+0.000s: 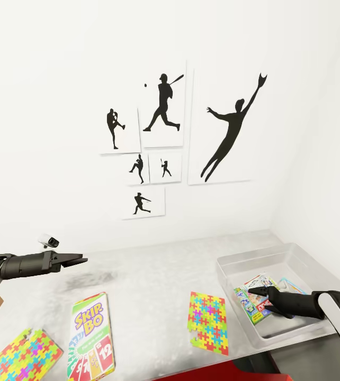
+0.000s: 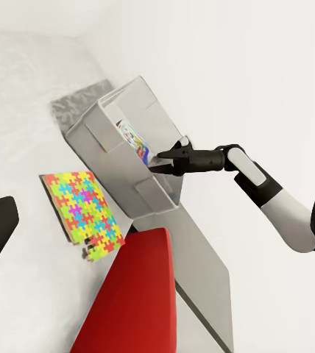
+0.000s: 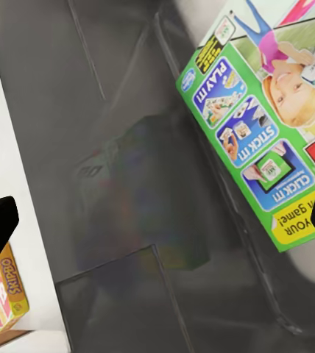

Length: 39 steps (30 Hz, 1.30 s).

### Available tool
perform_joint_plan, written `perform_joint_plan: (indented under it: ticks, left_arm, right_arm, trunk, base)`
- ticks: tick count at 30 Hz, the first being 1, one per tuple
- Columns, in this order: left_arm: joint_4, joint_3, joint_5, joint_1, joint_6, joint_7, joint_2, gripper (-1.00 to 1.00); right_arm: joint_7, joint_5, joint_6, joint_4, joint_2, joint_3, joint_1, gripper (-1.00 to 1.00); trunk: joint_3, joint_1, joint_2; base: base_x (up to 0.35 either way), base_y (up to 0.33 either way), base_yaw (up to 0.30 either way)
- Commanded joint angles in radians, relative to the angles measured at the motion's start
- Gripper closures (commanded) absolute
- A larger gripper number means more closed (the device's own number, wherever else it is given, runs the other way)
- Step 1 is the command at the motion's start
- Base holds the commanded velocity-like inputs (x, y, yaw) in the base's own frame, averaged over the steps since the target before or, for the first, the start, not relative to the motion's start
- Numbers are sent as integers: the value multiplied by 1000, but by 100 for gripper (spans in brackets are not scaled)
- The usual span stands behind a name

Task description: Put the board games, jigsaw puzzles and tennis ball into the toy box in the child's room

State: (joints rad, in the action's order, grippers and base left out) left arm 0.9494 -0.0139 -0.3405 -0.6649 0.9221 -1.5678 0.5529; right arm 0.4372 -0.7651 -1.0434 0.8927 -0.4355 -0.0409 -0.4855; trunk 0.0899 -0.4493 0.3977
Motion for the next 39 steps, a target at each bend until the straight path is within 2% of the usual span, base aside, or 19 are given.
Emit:
perform_joint_plan:
  ticks: [1,14,21,39]
  left_arm:
    - [0,-1,-2,-1,11,-3,1,-100]
    - [0,-1,-2,-1,11,-3,1,-100]
    - [0,-1,-2,-1,11,-3,1,-100]
    - [0,-1,-2,-1,11,-3,1,-100]
  right_arm:
    - [11,10,-4,0,0,-2,-1,-100]
    - [14,10,-4,0,-2,-7,-1,-100]
    - [14,10,-4,0,-15,-9,0,-100]
    - [29,8,-4,3,-26,-10,2,-100]
  trunk:
    - [2,-1,2]
    - [-5,-1,2]
    - [-9,-1,2]
    - [-34,-1,2]
  base:
    - [0,0,0]
    - [0,0,0]
    - [0,0,0]
    - [0,0,-33]
